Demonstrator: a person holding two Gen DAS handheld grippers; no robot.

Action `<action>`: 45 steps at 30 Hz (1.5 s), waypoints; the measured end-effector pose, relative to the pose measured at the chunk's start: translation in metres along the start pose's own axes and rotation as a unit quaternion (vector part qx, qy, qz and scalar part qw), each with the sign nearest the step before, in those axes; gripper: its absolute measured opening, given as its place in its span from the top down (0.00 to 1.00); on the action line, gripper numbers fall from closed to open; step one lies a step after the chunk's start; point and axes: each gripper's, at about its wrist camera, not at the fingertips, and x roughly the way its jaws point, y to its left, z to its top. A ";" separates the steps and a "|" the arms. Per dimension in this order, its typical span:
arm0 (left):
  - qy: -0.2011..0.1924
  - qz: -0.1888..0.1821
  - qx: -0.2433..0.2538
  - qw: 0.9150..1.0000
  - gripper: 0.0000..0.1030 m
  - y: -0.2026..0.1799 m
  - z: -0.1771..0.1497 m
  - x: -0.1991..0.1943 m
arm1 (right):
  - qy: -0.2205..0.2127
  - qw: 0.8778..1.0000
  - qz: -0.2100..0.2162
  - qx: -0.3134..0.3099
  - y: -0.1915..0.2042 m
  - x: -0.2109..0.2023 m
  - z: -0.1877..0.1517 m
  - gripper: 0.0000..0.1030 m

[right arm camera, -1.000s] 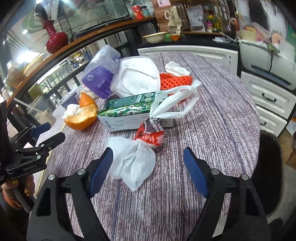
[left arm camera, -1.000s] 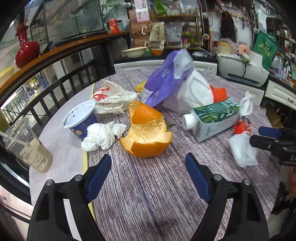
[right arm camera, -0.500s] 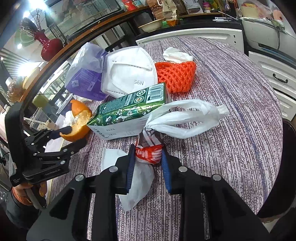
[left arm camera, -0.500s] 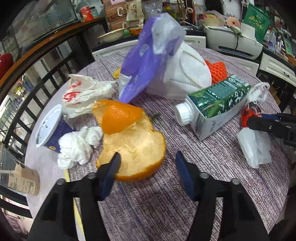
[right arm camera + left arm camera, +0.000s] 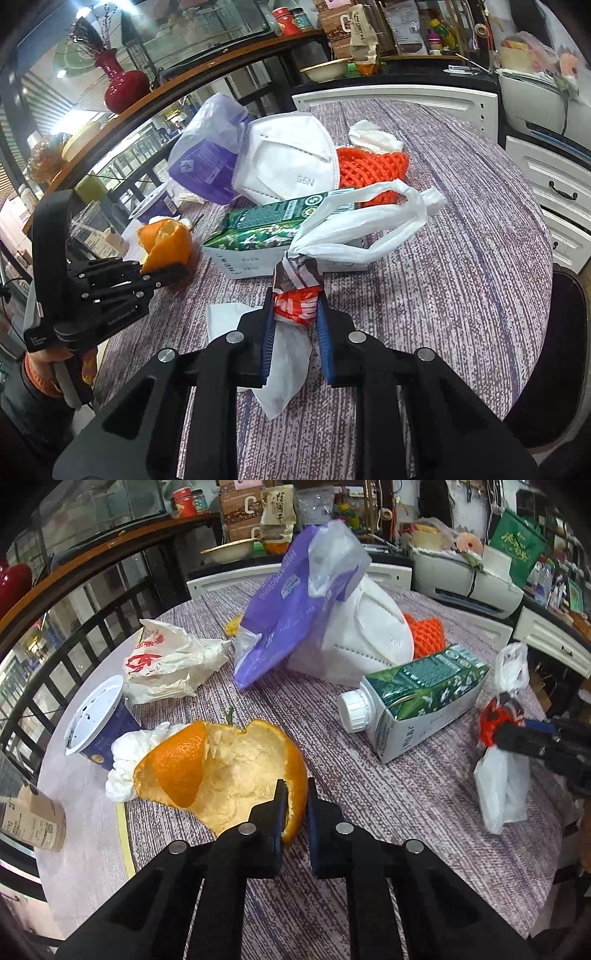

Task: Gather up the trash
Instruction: 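Carry both items to the black bin and open both tools to drop them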

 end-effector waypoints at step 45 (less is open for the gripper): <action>-0.028 -0.248 0.111 0.962 0.93 -0.284 0.071 -0.031 | 0.086 0.940 -0.273 0.185 -0.299 -0.029 -0.111 0.51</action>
